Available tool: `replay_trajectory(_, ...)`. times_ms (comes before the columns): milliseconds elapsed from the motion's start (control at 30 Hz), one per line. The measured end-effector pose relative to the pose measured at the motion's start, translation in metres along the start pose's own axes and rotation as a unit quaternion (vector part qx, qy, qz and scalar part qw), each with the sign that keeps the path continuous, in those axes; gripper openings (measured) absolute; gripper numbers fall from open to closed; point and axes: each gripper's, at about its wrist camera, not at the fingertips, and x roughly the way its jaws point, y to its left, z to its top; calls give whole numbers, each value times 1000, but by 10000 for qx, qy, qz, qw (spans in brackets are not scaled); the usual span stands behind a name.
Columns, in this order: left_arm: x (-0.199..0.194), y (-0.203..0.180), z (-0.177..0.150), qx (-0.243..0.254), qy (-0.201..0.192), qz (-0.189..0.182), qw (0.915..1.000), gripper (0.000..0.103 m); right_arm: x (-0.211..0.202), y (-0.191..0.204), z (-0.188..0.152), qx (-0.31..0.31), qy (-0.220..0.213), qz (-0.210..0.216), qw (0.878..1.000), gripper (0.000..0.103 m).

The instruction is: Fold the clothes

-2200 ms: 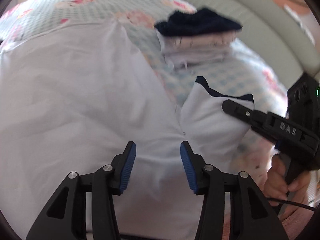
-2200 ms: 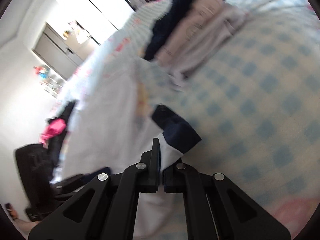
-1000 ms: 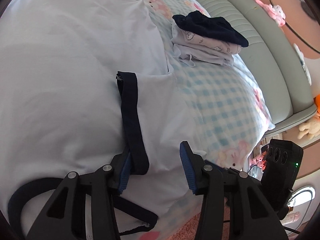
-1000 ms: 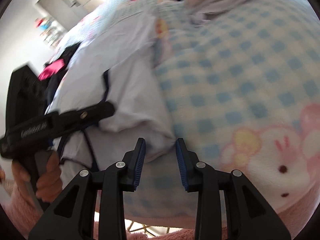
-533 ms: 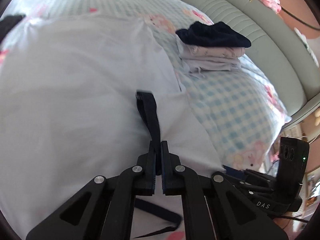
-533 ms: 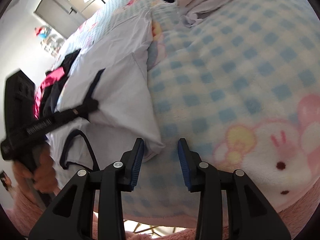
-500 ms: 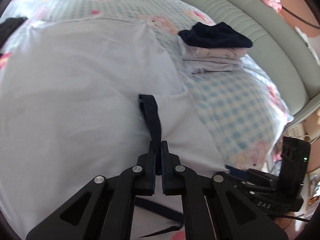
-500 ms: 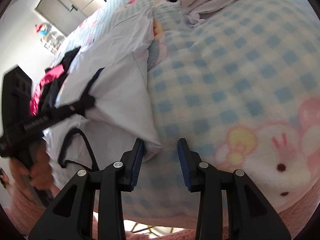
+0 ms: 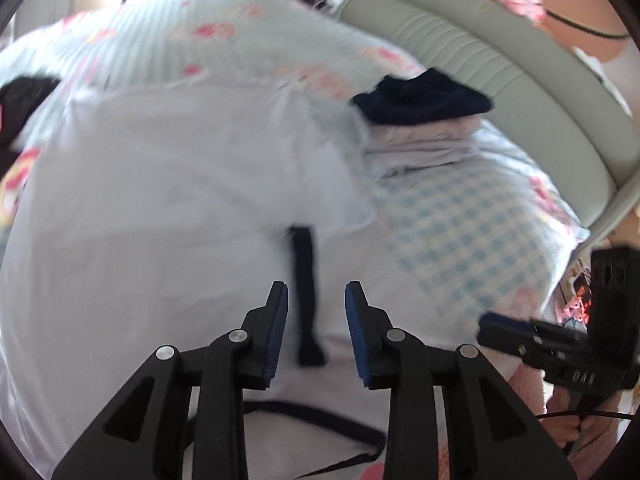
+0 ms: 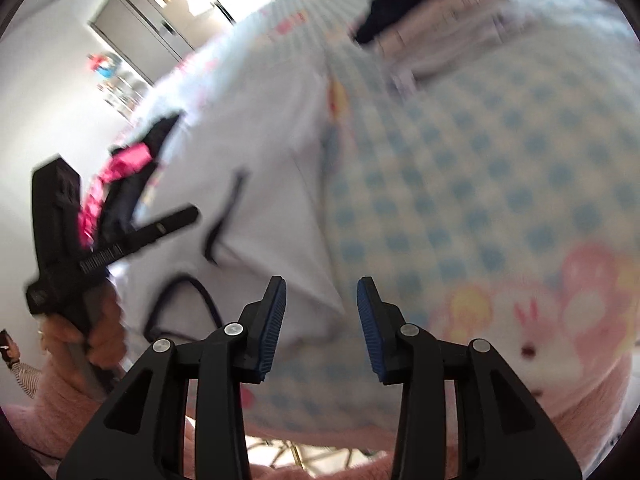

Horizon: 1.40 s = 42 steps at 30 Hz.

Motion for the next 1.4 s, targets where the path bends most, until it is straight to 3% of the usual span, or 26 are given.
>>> replay_trajectory(100, 18, -12, -3, 120, 242, -117, 9996, 32, 15, 5, 7, -179, 104, -116, 9997, 38)
replay_trajectory(267, 42, -8, -27, 224, 818, 104, 9963, 27, 59, 5, -10, -523, 762, -884, 9918, 36)
replay_trajectory(433, 25, 0, -23, 300, 957, 275, 9946, 29, 44, -16, -14, -66, 681, -832, 9942, 36)
replay_trajectory(600, 17, -9, -3, 535, 532, 195, 9970, 31, 28, -3, 0, -354, 390, -588, 9969, 36)
replay_trajectory(767, 38, -18, 18, 654, 612, 270, 9956, 31, 25, 10, 41, -718, 183, -549, 9957, 38)
replay_trajectory(1033, 54, -15, 13, 538, 786, 137, 9954, 31, 92, 17, 105, -601, 599, -44, 9964, 38)
replay_trajectory(1200, 62, -9, 16, 434, 944, 66, 9946, 32, 126, 15, 102, -796, 940, -765, 9894, 37)
replay_trajectory(1400, 75, -7, 6, 417, 1074, 53, 9933, 38, 122, -27, 92, -449, 859, -1594, 9824, 28)
